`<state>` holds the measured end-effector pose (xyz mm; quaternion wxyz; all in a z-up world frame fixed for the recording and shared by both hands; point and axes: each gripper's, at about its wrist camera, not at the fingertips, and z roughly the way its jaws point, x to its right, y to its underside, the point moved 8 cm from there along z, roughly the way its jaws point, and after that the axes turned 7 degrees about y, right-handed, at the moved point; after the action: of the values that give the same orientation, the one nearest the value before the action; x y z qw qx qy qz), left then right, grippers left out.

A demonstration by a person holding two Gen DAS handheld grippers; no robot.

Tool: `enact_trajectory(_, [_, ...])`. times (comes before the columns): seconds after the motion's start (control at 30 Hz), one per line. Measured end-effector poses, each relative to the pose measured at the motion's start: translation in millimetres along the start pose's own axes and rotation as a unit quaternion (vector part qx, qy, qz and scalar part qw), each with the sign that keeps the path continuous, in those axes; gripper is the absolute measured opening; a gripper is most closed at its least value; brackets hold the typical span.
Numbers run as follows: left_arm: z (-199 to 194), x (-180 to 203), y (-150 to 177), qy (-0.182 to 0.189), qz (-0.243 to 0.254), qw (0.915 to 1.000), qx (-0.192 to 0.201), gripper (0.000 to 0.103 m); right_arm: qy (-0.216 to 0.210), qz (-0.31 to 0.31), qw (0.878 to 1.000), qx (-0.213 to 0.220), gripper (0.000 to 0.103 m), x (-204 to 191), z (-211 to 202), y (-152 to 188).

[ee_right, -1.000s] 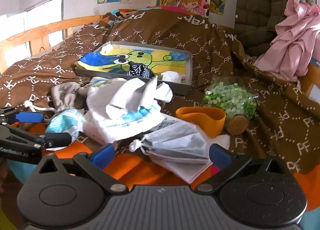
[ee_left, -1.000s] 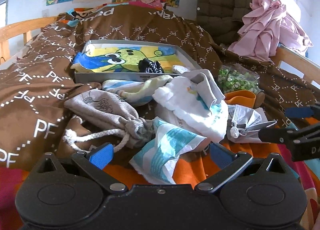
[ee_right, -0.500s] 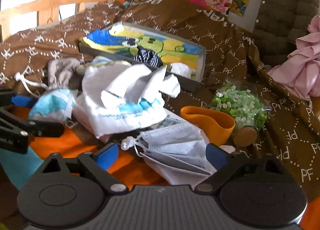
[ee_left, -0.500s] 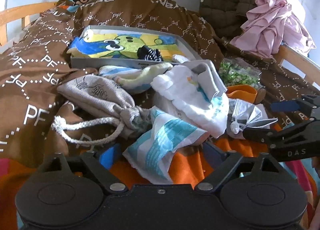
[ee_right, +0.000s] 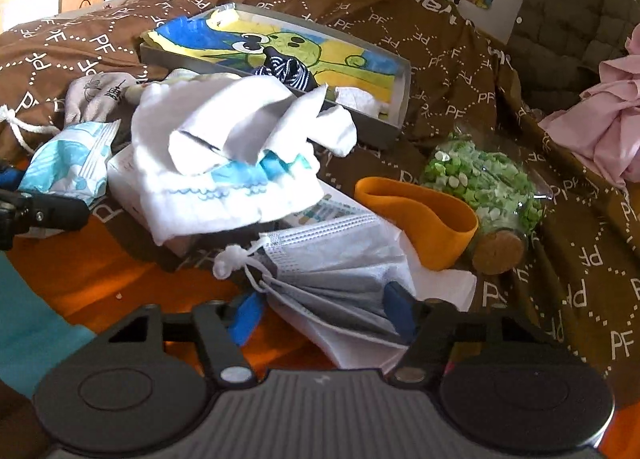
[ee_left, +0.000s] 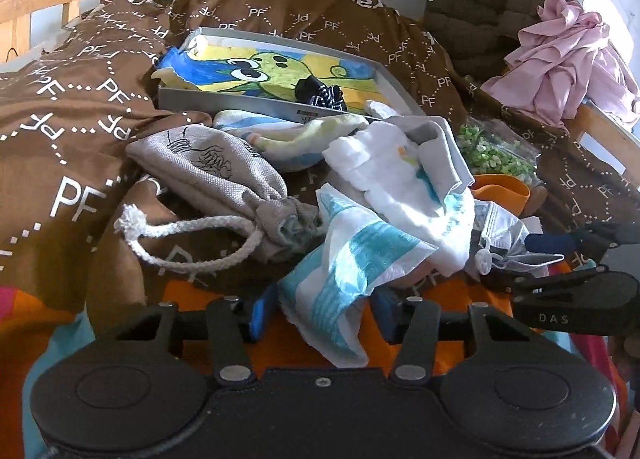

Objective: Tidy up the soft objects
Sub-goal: 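Close left gripper on striped cloth while right gripper closes on face mask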

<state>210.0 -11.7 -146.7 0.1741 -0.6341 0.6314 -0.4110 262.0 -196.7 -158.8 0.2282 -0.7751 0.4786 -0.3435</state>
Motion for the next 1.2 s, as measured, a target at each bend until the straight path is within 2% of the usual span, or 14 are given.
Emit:
enact_trajectory(0.2, [-3,3,1,0.003,0.005,1.0,-0.002,0.04,-0.013,0.011,1.0,-0.002,0.051,-2,-4,1])
enact_trajectory(0.23, [-3,4,1,0.004,0.004,1.0,-0.001,0.039,-0.016,0.014,1.0,-0.004,0.045,-2,-3,1])
enact_trajectory(0.27, [-4,4,1,0.005,0.004,1.0,-0.001,0.039,-0.021,0.019,1.0,-0.006,0.029,-2,-3,1])
enact_trajectory(0.37, [-7,10,0,0.009,0.01,0.9999,0.001,0.037,-0.039,0.037,0.998,-0.014,0.022,-3,-5,3])
enact_trajectory(0.5, [-12,21,-1,0.02,0.017,0.9997,0.003,0.036,-0.043,0.046,0.998,-0.01,0.018,-2,-9,3])
enact_trajectory(0.57, [-15,26,-2,0.023,0.019,0.9996,0.005,0.036,-0.046,0.055,0.997,-0.002,0.011,0,-13,2])
enact_trajectory(0.87, [-33,41,-9,0.029,-0.003,0.9994,0.019,0.036,-0.05,0.072,0.994,0.061,0.005,5,-45,-11])
enact_trajectory(1.2, [-54,54,-35,0.027,-0.006,0.9982,0.054,0.036,-0.043,0.08,0.986,0.137,0.004,12,-75,-27])
